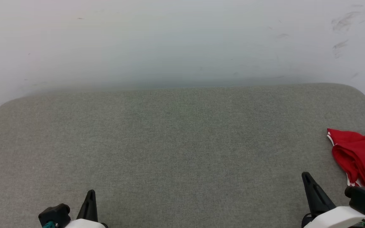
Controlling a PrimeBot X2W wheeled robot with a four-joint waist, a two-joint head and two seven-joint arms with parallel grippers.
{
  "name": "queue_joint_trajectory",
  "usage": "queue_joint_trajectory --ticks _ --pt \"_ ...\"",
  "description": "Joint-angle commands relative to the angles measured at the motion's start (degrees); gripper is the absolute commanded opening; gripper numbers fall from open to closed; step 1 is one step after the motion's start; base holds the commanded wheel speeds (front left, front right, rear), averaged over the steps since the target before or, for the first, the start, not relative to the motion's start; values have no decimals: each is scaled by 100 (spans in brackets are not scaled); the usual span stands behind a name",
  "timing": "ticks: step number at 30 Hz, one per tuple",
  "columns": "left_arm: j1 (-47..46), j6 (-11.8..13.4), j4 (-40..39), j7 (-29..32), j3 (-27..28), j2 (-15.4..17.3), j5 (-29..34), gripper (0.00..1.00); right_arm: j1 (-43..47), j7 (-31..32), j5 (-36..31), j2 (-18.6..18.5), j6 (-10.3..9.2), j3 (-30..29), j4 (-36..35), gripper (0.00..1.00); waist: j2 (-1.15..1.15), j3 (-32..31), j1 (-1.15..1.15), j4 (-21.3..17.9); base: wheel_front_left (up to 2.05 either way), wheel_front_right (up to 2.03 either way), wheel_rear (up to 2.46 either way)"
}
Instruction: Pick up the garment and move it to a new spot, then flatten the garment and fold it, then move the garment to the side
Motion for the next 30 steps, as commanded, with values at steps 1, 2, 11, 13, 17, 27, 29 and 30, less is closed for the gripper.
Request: queue_joint_trajectory --ticks 1,2,11,13,17,27,29,30 --pt "-178 -60 -106 57 64 5 -231 0 -199 4 274 -6 -1 -21 -27 0 0 4 0 2 0 0 0" --pt "-191 -76 -109 82 80 -4 -325 0 -217 8 381 -7 -1 -25 -5 0 0 6 0 4 0 0 0" --pt "-315 -254 -132 347 247 -92 -1281 0 -400 45 1472 -10 -1 -75 219 0 0 34 0 20 0 0 0" --pt "-357 -311 -138 436 306 -119 -1601 0 -466 60 1836 -11 -1 -93 297 0 0 44 0 26 0 0 0" --pt "-395 -365 -143 521 359 -147 -1906 0 -518 74 2183 -11 -1 -109 368 0 0 54 0 32 0 0 0" --pt "-489 -495 -156 723 491 -217 -2615 0 -653 105 2989 -11 -2 -148 539 0 0 80 0 46 0 0 0" --pt "-508 -519 -158 762 515 -230 -2750 0 -682 110 3143 -11 -2 -154 567 0 0 85 0 49 0 0 0" --pt "-518 -532 -160 780 525 -237 -2814 0 -696 114 3217 -11 -2 -158 583 0 0 87 0 51 0 0 0"
